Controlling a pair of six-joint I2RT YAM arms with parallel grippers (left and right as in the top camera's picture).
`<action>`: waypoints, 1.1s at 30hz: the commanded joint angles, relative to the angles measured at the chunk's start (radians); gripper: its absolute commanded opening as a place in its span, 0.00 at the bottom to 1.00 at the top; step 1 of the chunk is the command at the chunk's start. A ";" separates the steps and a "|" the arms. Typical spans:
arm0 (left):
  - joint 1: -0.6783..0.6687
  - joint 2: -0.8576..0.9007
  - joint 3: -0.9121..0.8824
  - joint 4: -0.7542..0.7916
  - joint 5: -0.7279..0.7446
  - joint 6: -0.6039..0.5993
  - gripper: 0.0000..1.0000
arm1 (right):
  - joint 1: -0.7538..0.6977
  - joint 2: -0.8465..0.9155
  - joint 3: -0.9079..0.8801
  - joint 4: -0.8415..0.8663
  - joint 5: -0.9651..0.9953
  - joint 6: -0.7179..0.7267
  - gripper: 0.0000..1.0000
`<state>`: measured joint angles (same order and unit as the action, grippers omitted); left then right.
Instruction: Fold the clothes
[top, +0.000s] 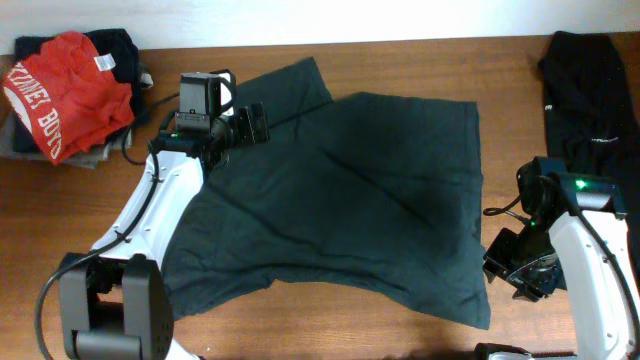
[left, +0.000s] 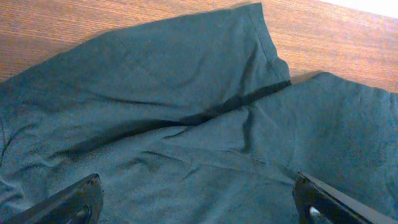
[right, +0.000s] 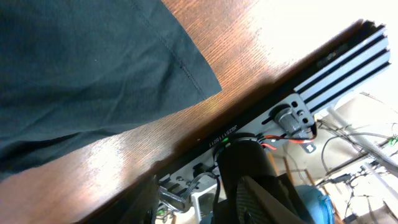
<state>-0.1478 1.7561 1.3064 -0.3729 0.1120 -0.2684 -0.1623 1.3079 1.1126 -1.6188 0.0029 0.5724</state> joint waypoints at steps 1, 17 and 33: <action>0.000 0.003 0.002 0.002 -0.004 0.016 0.97 | -0.002 -0.011 0.002 0.004 -0.006 0.031 0.49; 0.000 -0.004 0.003 -0.091 0.146 0.017 0.08 | 0.221 0.048 -0.013 0.390 -0.363 -0.189 0.19; -0.080 -0.217 0.003 -0.668 0.153 0.039 0.01 | 0.160 0.443 -0.010 0.750 -0.358 -0.171 0.06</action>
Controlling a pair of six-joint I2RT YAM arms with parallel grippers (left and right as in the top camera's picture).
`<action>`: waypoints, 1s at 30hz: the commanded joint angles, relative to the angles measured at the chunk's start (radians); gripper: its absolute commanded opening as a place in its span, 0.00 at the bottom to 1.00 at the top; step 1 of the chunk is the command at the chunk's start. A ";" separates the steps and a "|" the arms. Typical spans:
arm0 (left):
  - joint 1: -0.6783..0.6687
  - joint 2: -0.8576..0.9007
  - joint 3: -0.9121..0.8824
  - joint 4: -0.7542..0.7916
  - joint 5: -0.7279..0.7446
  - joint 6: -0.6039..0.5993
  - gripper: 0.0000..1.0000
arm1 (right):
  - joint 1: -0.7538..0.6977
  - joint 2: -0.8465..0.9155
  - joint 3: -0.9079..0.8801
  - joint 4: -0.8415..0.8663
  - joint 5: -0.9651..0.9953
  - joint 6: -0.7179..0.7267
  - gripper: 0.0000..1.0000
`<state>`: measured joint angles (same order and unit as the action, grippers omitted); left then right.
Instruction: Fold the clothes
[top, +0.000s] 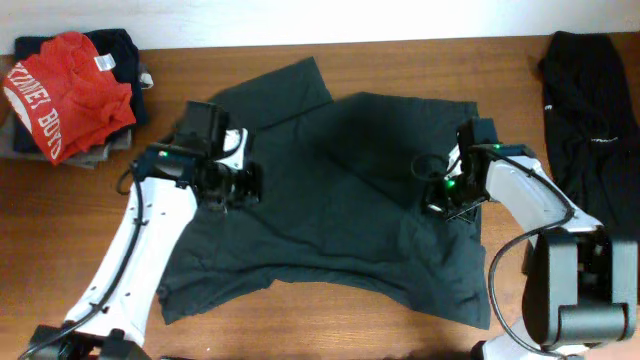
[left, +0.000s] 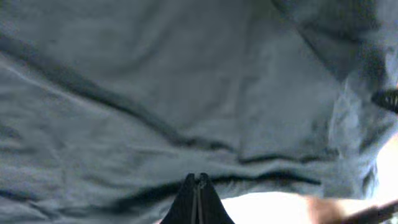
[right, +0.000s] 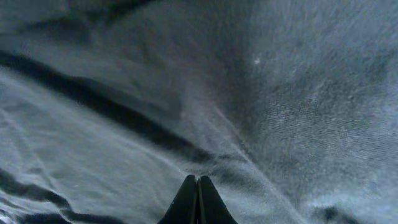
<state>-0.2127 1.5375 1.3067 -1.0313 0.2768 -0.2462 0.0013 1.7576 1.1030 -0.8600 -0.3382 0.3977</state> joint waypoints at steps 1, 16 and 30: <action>-0.014 0.002 0.003 -0.007 -0.027 0.016 0.01 | -0.003 -0.010 0.009 -0.024 -0.016 0.002 0.08; -0.014 0.002 0.003 0.027 -0.089 0.017 0.99 | -0.004 -0.011 0.167 -0.081 0.082 -0.079 0.56; -0.001 0.272 0.011 0.695 -0.126 0.137 0.27 | -0.022 -0.010 0.174 0.019 0.080 -0.030 0.20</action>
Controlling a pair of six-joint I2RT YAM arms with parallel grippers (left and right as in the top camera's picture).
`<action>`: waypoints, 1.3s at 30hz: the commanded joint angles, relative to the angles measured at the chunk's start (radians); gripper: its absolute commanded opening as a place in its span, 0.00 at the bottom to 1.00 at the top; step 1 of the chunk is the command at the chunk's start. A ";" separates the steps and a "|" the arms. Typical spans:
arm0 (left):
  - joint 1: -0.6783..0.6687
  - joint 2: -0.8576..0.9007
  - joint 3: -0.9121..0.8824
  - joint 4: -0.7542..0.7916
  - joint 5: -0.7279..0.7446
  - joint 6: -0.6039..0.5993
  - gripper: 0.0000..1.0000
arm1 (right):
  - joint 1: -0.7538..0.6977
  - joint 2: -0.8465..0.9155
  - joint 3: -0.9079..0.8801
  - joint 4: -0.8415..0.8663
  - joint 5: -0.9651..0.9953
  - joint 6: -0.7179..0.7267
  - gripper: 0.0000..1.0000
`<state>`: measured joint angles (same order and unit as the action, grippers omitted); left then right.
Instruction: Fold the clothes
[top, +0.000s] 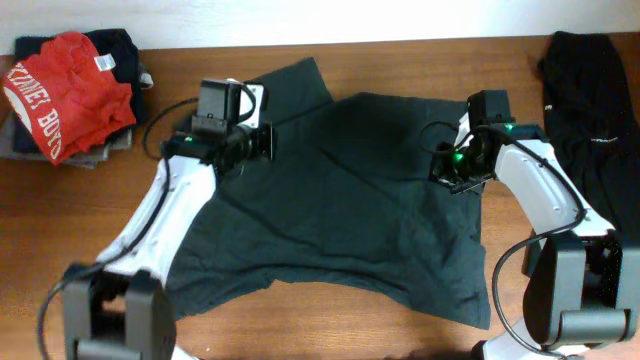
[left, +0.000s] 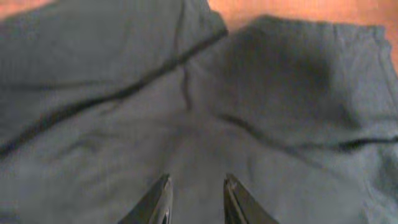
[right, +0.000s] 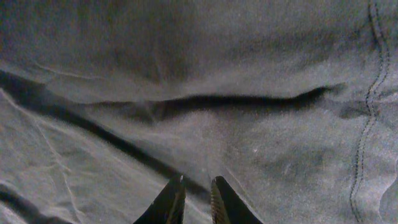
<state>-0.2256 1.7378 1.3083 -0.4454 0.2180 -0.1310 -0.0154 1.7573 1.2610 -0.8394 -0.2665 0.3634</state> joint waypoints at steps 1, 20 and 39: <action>0.017 0.090 0.010 0.153 -0.081 0.022 0.26 | -0.005 -0.010 0.016 -0.005 0.009 0.005 0.20; 0.196 0.382 0.010 0.470 -0.080 0.028 0.13 | -0.005 -0.010 0.016 -0.092 -0.078 0.005 0.22; 0.237 0.473 0.010 0.539 -0.196 0.027 0.01 | -0.005 -0.010 0.016 -0.123 -0.082 0.005 0.25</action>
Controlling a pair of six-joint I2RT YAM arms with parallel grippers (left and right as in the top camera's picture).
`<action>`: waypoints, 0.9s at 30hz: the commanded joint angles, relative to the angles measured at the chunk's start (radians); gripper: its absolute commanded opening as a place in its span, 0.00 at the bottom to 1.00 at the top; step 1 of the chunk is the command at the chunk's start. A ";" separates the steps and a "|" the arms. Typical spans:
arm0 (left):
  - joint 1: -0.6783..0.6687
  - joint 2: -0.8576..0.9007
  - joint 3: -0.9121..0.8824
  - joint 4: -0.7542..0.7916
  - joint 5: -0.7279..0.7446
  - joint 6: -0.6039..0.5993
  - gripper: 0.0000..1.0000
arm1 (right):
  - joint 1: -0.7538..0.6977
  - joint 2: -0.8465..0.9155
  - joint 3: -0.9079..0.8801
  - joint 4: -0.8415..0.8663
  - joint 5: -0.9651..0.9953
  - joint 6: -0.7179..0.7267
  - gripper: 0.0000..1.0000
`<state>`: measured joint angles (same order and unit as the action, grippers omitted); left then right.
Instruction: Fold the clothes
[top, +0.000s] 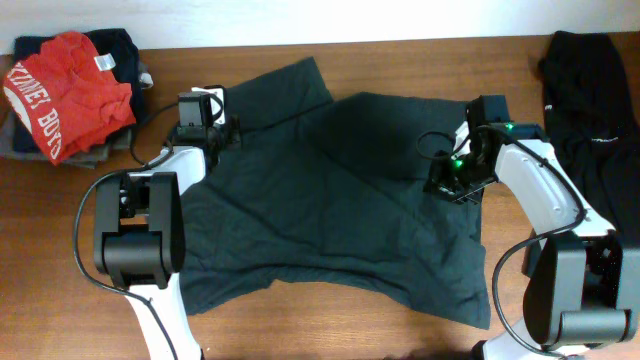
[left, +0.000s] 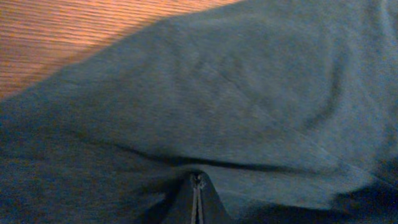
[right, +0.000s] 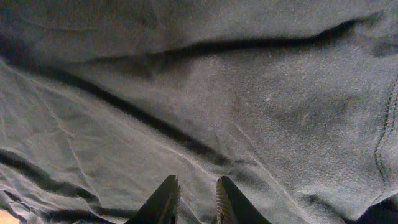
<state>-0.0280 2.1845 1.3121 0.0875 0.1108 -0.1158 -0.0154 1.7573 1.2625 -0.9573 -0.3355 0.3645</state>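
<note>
A dark teal shirt (top: 340, 190) lies spread flat across the middle of the table. My left gripper (top: 212, 135) is at its far-left sleeve edge. In the left wrist view the left gripper (left: 197, 185) is shut, with a pucker of the shirt (left: 236, 93) gathered at its tips. My right gripper (top: 447, 187) rests low over the shirt's right side. In the right wrist view the right gripper (right: 196, 190) stands narrowly open, with wrinkled cloth (right: 261, 106) under it and nothing between its fingers.
A pile of clothes topped by a red shirt (top: 60, 90) sits at the far left corner. A black garment (top: 590, 90) lies along the right edge. Bare wooden table (top: 80, 220) shows left of the shirt and along the front.
My left gripper has moved left from the sleeve seam to the shirt's left edge and has gone from narrowly open to shut. The right gripper has shifted slightly toward the front and is still narrowly open.
First my left gripper was wide open over the upper left sleeve and the right one was off the shirt at the front right. Then both were shut, low on the shirt's left and right sides. Later both were narrowly open nearer the far edge. Now the left is shut at the sleeve.
</note>
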 joint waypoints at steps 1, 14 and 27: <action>0.051 0.026 0.006 0.006 -0.089 0.012 0.01 | -0.005 -0.010 0.015 -0.008 -0.012 0.003 0.25; 0.159 0.026 0.011 -0.005 -0.056 0.013 0.01 | -0.005 -0.010 0.015 -0.023 -0.013 0.003 0.25; 0.240 0.024 0.113 -0.063 -0.058 0.012 0.02 | -0.005 -0.010 0.015 0.008 0.033 0.003 0.26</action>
<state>0.1970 2.1971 1.3651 0.0498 0.0578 -0.1158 -0.0154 1.7573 1.2625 -0.9619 -0.3370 0.3641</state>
